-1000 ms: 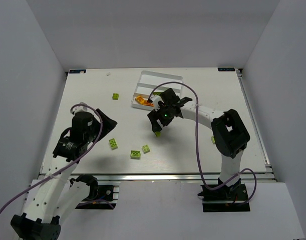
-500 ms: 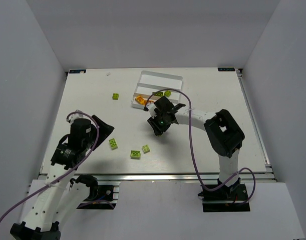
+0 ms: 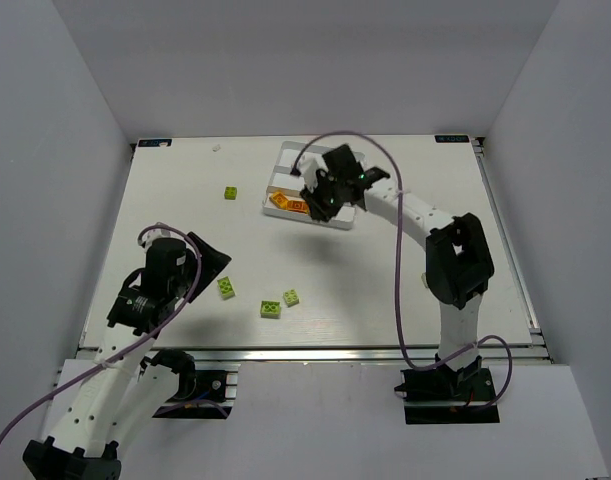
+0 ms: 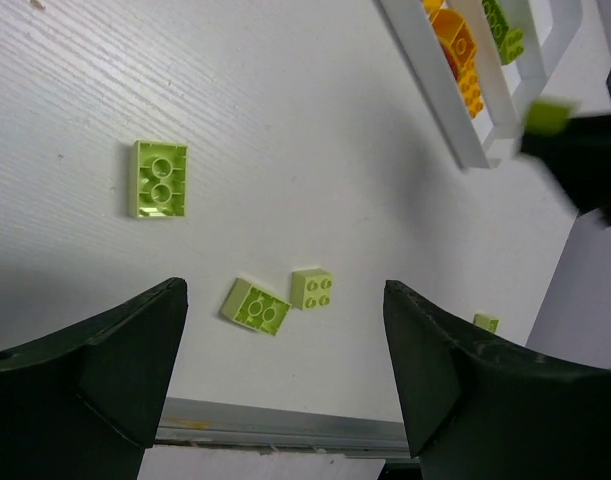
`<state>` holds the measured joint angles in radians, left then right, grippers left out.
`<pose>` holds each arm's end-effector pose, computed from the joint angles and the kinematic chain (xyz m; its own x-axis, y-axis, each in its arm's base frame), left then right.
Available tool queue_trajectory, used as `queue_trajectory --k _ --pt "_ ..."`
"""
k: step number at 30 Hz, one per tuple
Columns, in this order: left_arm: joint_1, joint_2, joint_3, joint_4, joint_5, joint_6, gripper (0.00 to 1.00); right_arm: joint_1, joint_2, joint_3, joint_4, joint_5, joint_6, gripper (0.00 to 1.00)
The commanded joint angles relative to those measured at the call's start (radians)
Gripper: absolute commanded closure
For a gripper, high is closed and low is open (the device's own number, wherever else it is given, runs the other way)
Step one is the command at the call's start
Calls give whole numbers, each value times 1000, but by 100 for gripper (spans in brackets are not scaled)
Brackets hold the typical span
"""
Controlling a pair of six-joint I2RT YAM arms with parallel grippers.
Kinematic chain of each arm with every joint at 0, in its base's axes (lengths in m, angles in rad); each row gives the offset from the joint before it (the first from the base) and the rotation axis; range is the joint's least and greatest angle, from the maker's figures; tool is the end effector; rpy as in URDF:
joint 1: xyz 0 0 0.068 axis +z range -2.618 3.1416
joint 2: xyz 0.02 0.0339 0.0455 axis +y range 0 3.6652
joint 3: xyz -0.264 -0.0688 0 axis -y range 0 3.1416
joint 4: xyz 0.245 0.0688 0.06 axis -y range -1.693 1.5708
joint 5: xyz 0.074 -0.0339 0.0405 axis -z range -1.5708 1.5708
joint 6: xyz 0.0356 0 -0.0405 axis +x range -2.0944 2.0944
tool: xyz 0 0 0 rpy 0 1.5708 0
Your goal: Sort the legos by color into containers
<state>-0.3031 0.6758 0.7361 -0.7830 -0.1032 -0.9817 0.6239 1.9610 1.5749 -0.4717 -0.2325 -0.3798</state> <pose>0.1319 -0.0374 0.2809 -0.5363 -0.6988 -0.4734 -0.4009 0.7044 -0.5857 0.3532 0.2643 0.2388 -0.3141 -0.6706 -0.6721 -0.8692 0.4879 -0.0806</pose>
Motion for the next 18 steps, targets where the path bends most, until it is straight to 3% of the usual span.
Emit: queue_trajectory --k 1,7,13,18 --pt "1 -1 -38 53 36 -17 12 -73 54 236 -25 -36 -91 100" --pt "-8 31 -43 73 53 -12 12 -122 311 577 -104 -36 -122 100" --pt "-8 54 -58 99 66 -11 12 -128 377 573 37 1 -142 88" --pt "-8 59 -63 103 69 -11 12 -138 412 580 74 19 -130 71"
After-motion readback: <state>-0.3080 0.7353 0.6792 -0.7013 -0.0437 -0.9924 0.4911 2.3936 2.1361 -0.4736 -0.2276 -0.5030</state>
